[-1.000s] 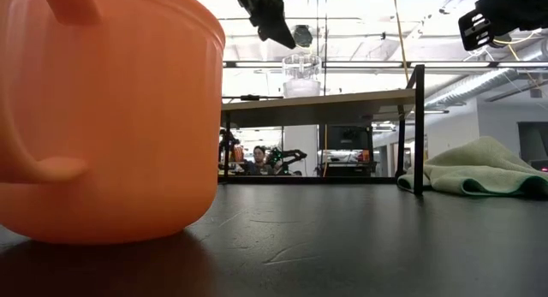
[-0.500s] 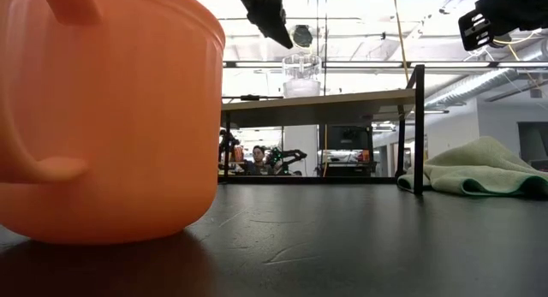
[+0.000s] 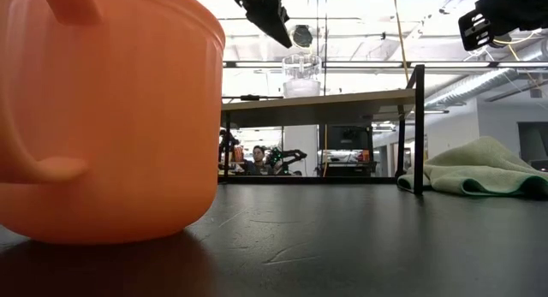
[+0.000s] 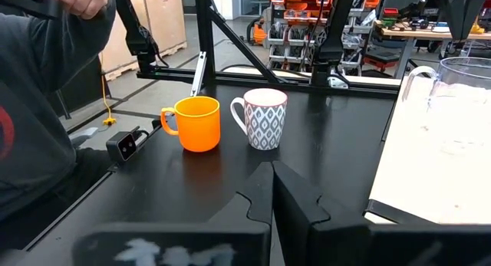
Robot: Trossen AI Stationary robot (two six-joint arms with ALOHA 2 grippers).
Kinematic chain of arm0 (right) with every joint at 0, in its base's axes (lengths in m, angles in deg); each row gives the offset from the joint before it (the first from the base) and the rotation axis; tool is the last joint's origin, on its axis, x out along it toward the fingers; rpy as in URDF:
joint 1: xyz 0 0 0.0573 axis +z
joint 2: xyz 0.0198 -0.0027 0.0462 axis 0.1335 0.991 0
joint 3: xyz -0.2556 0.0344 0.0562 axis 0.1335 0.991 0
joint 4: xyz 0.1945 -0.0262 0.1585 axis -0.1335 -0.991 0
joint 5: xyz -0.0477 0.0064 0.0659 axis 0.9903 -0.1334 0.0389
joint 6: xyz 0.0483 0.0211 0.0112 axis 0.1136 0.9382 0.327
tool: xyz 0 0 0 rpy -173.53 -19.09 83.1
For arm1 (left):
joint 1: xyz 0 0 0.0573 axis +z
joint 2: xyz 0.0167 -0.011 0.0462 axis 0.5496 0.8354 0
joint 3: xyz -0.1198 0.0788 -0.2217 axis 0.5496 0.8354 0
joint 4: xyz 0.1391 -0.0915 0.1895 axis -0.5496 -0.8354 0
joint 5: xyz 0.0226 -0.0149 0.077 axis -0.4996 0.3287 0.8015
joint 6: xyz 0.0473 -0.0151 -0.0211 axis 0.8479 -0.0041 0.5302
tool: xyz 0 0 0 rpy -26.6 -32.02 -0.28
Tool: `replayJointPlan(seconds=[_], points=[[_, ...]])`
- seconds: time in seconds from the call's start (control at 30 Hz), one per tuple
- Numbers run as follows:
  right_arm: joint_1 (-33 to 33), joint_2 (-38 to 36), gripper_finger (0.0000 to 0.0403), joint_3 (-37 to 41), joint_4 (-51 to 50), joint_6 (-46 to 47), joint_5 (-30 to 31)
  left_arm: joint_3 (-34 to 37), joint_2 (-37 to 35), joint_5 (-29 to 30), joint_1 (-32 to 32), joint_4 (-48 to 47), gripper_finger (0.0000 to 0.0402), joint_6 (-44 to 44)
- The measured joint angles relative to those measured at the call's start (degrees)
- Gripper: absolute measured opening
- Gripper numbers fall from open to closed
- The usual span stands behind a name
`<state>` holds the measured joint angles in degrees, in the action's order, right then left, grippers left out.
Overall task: Stack small to large cups/mugs on shelf
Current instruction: Put the transparent mug on the shelf
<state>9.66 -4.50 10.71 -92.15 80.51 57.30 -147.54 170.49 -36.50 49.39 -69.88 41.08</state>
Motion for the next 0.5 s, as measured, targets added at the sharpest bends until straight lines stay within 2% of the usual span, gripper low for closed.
replayJointPlan(seconds=[0.27, 0.5], points=[[0.02, 0.00, 0.0000, 0.00, 0.00, 0.00, 0.02, 0.00, -0.02, 0.00, 0.00, -1.59, 0.0004, 2.90], [0.02, 0.00, 0.0000, 0.00, 0.00, 0.02, 0.01, 0.00, -0.02, 0.00, -0.07, -1.95, 0.0028, 3.75]])
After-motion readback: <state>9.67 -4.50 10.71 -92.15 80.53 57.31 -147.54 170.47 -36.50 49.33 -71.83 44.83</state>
